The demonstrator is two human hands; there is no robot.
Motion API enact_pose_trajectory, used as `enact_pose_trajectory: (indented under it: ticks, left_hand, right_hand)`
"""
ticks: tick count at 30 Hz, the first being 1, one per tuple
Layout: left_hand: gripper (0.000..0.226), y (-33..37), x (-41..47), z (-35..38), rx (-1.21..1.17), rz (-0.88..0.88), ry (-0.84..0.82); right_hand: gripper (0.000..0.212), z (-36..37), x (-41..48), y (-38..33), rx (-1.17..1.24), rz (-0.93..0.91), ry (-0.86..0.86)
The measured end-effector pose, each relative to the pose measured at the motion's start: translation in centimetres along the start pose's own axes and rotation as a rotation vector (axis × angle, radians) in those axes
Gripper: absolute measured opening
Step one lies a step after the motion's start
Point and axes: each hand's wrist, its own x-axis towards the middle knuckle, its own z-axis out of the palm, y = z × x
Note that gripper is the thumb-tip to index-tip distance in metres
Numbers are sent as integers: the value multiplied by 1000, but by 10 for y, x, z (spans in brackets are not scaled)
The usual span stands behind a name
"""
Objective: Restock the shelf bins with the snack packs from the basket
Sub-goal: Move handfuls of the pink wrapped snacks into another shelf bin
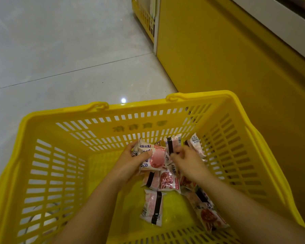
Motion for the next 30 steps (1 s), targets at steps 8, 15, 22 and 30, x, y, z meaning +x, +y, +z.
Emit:
enact_pose_trajectory:
  ticks: [8, 15, 22, 30]
  left_hand:
    - [69, -3, 0, -1, 12, 41, 27]
    - [69, -1, -2, 0, 40, 57, 26]
    - [66, 19, -30, 5, 77, 131, -28]
    - [82, 87, -114, 35, -66, 370, -112]
  right_hand:
    - [86, 29, 2, 22, -369, 24, -150]
    - [36, 24, -6, 23, -717, -12, -167]
    - [31, -21, -29, 7, -434, -87, -310]
    - [32, -134, -123, -85, 149, -180, -59]
